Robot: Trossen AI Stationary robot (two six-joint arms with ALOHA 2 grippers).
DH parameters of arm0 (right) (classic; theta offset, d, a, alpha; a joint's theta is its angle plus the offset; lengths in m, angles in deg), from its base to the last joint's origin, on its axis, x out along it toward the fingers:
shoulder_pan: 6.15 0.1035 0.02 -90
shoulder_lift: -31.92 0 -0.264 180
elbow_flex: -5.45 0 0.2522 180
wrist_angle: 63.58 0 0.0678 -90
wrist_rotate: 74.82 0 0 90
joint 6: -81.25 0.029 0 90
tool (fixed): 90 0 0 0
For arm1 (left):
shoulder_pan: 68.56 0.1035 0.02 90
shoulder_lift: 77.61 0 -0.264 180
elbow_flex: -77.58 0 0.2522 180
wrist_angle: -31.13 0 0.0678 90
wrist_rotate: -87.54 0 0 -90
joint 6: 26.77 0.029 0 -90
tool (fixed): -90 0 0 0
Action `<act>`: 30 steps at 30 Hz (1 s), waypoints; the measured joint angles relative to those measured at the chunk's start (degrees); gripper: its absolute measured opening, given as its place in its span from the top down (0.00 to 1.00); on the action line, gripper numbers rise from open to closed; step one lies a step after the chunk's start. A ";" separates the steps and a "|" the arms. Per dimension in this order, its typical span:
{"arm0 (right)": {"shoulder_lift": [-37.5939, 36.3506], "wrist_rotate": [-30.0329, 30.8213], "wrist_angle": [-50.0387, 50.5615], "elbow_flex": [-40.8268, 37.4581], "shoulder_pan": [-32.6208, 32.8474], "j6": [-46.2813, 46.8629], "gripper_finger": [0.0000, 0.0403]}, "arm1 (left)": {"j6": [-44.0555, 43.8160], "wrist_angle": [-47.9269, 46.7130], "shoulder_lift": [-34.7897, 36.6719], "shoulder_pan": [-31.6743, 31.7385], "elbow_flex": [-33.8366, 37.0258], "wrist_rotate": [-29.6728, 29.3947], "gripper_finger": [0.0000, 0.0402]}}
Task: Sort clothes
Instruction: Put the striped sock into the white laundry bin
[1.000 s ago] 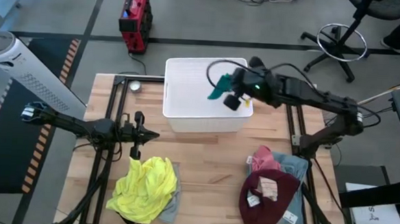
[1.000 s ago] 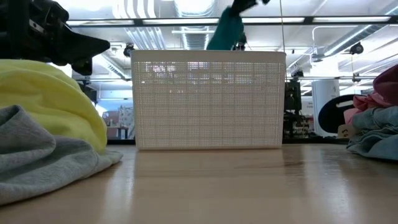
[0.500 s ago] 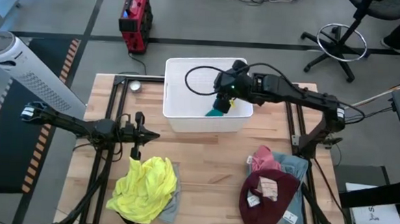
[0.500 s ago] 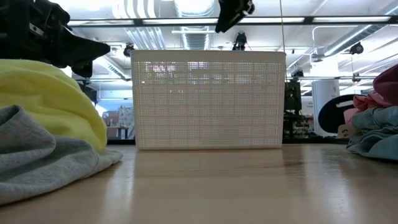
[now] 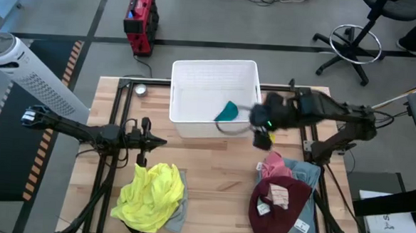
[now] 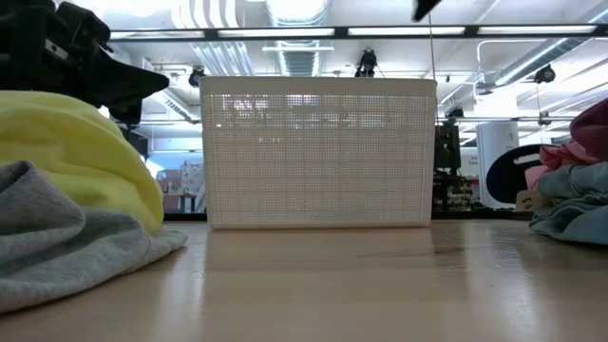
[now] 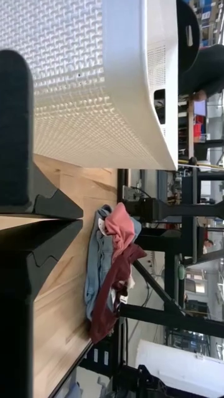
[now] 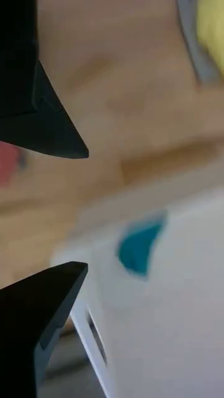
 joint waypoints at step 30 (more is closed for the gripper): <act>-1.62 -26.66 -13.94 -33.24 22.06 32.66 0.32 | 0.32 -1.22 -0.66 0.00 0.00 0.00 1.00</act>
